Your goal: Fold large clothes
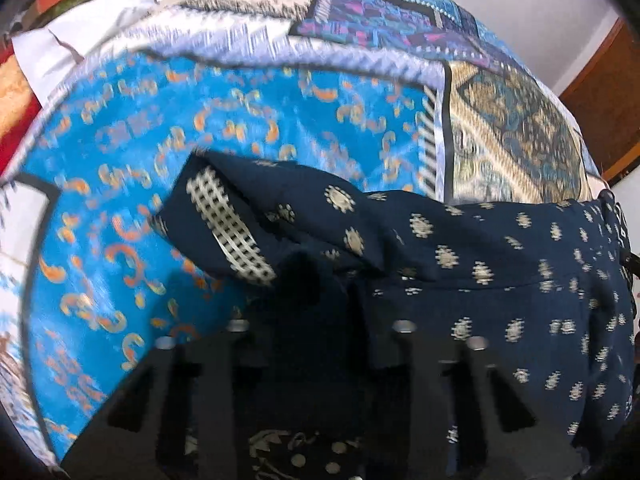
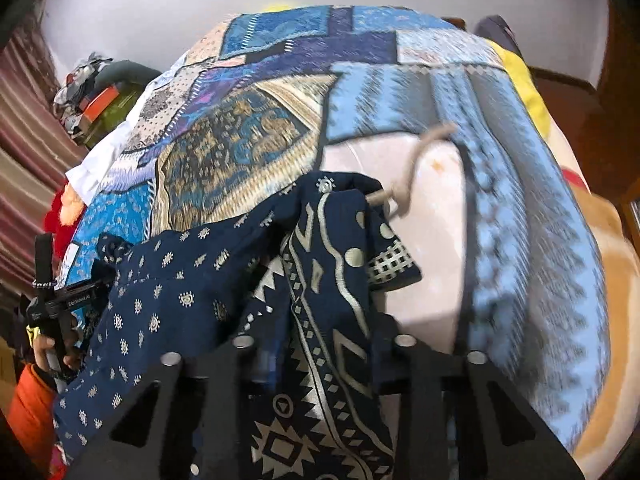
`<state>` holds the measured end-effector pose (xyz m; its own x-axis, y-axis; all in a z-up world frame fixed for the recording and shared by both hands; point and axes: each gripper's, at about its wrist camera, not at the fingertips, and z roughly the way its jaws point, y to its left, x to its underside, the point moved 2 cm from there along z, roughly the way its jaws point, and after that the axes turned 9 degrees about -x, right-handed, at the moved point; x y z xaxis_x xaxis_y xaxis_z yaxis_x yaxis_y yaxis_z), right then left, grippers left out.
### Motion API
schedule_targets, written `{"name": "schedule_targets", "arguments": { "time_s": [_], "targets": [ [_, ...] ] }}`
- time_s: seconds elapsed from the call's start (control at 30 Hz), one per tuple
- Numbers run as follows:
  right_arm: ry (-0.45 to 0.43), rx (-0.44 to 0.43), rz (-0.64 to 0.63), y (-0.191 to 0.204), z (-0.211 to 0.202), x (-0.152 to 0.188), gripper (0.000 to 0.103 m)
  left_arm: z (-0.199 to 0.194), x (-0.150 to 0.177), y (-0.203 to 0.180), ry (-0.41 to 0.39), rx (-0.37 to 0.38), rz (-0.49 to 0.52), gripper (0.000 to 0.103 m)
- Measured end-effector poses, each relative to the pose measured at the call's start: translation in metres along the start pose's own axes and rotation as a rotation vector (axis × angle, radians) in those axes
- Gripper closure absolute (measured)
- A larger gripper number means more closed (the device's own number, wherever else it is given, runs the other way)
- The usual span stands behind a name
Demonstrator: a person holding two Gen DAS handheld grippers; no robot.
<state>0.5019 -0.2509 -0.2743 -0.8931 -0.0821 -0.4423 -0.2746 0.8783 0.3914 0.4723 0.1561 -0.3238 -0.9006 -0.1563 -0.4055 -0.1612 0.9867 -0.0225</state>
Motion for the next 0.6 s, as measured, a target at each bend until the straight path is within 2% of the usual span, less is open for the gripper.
{"name": "schedule_targets", "arguments": {
  "time_s": [0.03, 0.23, 0.43, 0.53, 0.6],
  "targets": [
    [-0.003, 0.009, -0.018, 0.002, 0.005, -0.006, 0.080, -0.003, -0.004, 0.001, -0.012, -0.031, 0.007, 0.086],
    [-0.028, 0.076, -0.135, 0.026, 0.027, -0.060, 0.082, -0.021, -0.042, 0.022, -0.059, -0.086, -0.003, 0.087],
    [-0.055, 0.155, -0.206, 0.045, 0.059, -0.099, 0.081, -0.002, -0.069, 0.040, -0.032, -0.135, -0.047, 0.086],
    [-0.070, 0.198, -0.237, 0.049, 0.066, -0.105, 0.074, 0.014, -0.074, 0.045, -0.012, -0.154, -0.074, 0.080],
    [-0.076, 0.228, -0.256, 0.049, 0.068, -0.105, 0.062, 0.020, -0.074, 0.047, -0.017, -0.153, -0.075, 0.077]
  ]
}}
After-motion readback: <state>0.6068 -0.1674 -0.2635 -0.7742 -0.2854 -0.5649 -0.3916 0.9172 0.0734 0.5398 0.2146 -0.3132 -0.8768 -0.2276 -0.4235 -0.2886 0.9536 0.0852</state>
